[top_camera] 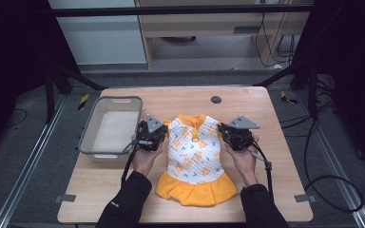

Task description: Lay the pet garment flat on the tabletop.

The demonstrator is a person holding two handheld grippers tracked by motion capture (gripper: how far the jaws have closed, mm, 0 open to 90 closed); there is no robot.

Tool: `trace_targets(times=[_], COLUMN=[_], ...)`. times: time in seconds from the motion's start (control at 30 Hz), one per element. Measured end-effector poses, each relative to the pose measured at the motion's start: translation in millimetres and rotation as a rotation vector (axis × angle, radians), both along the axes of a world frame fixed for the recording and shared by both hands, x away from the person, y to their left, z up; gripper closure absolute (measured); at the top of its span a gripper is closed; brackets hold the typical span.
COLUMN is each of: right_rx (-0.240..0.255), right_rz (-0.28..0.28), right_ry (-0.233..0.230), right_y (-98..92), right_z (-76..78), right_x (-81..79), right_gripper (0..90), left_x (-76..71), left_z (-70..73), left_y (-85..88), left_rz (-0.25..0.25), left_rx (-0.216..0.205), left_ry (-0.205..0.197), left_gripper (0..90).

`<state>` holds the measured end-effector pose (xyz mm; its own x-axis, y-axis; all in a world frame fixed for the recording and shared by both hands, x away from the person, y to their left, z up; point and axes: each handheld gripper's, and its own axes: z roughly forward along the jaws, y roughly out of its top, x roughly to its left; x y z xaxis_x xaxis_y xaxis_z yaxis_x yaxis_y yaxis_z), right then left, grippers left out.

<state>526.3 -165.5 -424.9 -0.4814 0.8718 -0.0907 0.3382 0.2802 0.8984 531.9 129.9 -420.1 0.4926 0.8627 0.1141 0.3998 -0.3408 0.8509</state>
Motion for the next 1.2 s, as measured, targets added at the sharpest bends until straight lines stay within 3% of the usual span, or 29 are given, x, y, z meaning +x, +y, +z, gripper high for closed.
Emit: trace_targets(times=[0.07, 0.17, 0.23, 0.33, 0.43, 0.7, 0.93, 1.2], right_rx=[-0.030, -0.071, -0.050, -0.059, -0.049, -0.003, -0.008, -0.019], right_rz=[-0.016, -0.050, -0.042, -0.014, 0.012, 0.069, 0.093, 0.102], right_ry=[0.015, 0.067, 0.066, 0.045, 0.041, 0.071, 0.121, 0.192], right_y=[3.0, 5.0, 3.4, 1.4, -2.3, -17.1, -29.9, -42.6], right_z=[-2.5, -9.9, -9.9, -5.7, -0.7, 4.0, -8.5, -34.2], right_x=[9.2, 20.4, 19.1, 11.4, -0.5, -43.4, -81.1, -114.1], right_gripper=[80.2, 74.1, 70.0, 64.6, 60.6, 54.0, 48.9, 47.0], left_x=[8.9, 16.9, 16.0, 10.1, -0.4, -43.6, -80.1, -104.7], left_z=[-4.6, -9.7, -9.5, -5.0, 2.6, 9.7, -14.2, -39.0], left_y=[-0.9, 2.2, 5.8, 12.3, 19.9, 31.2, 41.5, 47.2], left_rz=[0.028, 0.063, 0.046, 0.022, -0.022, -0.138, -0.177, -0.190], left_rx=[0.005, 0.003, -0.003, -0.014, -0.057, -0.031, -0.042, -0.018], left_ry=[0.022, 0.054, 0.071, 0.077, 0.089, 0.087, 0.162, 0.240], left_gripper=[82.7, 70.7, 62.2, 57.1, 53.7, 48.9, 48.7, 50.1])
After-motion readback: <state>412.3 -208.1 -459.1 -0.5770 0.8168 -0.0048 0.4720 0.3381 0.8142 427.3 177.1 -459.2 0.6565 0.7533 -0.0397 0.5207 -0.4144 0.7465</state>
